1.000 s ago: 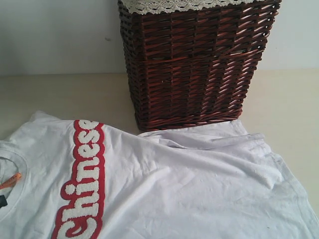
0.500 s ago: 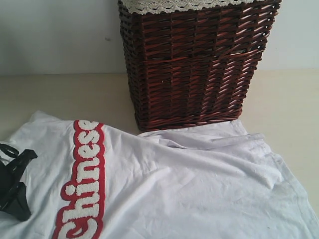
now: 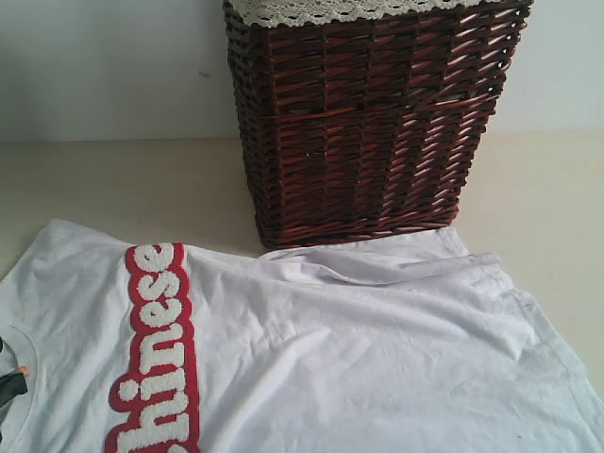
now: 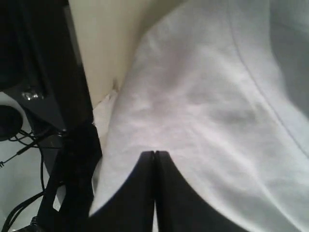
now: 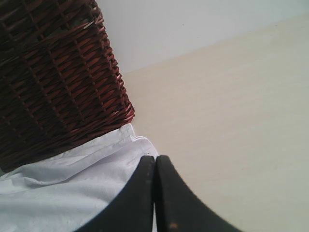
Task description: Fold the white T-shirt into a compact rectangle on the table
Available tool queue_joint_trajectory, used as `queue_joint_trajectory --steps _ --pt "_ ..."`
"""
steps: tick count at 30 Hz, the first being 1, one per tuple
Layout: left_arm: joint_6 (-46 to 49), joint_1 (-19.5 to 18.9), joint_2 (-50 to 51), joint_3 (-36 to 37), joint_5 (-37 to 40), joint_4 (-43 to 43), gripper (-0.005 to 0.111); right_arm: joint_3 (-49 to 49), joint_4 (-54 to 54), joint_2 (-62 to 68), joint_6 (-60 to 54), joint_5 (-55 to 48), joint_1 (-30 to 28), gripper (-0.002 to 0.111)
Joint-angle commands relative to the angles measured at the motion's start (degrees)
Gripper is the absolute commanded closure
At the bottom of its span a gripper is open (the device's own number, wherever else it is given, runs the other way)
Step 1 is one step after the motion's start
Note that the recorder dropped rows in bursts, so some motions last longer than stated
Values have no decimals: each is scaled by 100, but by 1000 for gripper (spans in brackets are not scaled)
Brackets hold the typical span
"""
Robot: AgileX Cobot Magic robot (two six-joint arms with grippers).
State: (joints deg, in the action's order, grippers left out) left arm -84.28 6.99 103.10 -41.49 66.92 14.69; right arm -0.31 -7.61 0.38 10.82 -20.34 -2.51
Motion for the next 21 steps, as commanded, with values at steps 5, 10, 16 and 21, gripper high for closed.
queue_joint_trajectory --steps 5,10,16,21 --pt "-43 42 -889 -65 -997 -475 107 31 17 -38 -18 41 -17 108" --pt "1610 42 -946 -65 -3487 -542 107 31 17 -38 -18 41 -17 108" --pt "3651 242 -327 -65 -4796 1290 107 31 17 -38 -18 41 -17 108" --pt "3782 496 39 -65 -4336 1601 107 31 17 -38 -18 41 -17 108"
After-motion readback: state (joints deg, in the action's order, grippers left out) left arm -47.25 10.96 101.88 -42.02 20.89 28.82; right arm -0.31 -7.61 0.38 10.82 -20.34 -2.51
